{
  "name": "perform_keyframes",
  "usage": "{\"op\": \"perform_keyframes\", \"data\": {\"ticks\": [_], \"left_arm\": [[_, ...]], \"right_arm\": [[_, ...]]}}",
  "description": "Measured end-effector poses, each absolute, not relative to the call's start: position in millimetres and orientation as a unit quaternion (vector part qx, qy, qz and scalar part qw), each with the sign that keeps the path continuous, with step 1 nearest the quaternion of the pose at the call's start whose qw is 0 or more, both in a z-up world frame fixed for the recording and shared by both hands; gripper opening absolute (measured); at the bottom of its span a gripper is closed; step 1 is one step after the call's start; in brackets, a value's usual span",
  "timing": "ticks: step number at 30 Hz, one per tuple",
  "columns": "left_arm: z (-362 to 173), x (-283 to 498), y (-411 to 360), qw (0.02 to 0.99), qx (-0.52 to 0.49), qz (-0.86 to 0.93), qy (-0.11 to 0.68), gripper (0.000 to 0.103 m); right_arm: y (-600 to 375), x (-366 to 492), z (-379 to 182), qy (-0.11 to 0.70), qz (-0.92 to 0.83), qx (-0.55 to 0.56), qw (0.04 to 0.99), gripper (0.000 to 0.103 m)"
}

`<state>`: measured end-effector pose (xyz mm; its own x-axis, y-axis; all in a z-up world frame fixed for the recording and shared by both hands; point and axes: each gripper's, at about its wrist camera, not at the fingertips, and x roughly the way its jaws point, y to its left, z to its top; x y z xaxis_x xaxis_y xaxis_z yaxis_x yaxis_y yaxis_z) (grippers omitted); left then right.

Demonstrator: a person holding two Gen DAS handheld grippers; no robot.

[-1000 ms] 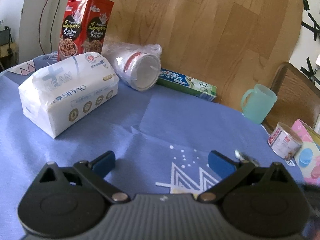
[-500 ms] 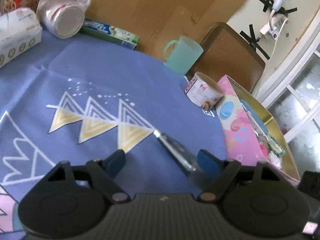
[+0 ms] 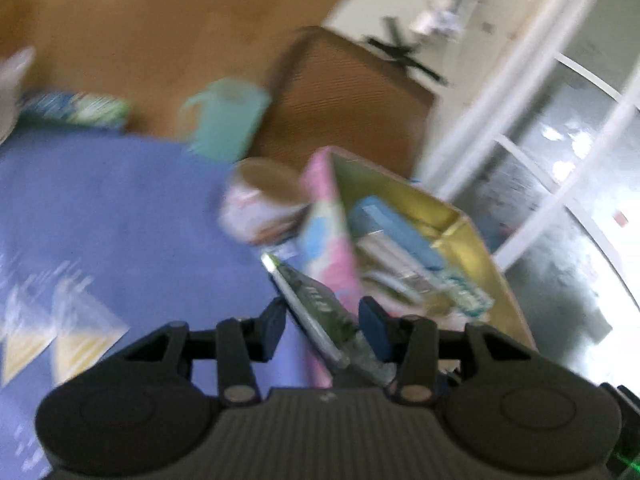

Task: Organize soft objects
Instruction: 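Carry the tape dispenser with the right gripper into the tin and release, then withdraw the right gripper from the tin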

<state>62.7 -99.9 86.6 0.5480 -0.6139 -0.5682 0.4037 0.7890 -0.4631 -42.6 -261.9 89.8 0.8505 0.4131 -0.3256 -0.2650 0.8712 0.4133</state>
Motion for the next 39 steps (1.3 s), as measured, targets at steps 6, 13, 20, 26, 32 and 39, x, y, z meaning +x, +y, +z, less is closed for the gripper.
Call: {"op": "perform_keyframes", "data": {"ticks": [6,13,20,26,32,39], "left_arm": [[104,75,-170,0.863,-0.094,-0.349,0.353,0.045],[86,91,-216,0.898,-0.016,-0.286,0.335,0.073],[85,72,-190,0.909,-0.024,-0.267,0.320,0.089],[96,37,-176,0.927,0.005,-0.239,0.287,0.098],[97,-2,-162,0.938,0.019,-0.212,0.272,0.103],[96,-43,-151,0.944,0.038,-0.187,0.268,0.103]], "right_arm": [[-298,-48,100,0.154,0.097,0.158,0.970,0.051],[-324,-11,83,0.160,0.003,0.143,0.977,0.067],[-331,-27,70,0.152,0.020,0.167,0.974,0.068],[-331,-61,83,0.134,0.009,0.179,0.975,0.068],[-329,-95,90,0.131,0.011,0.182,0.974,0.071],[-323,-135,90,0.141,0.007,0.203,0.969,0.092]]}}
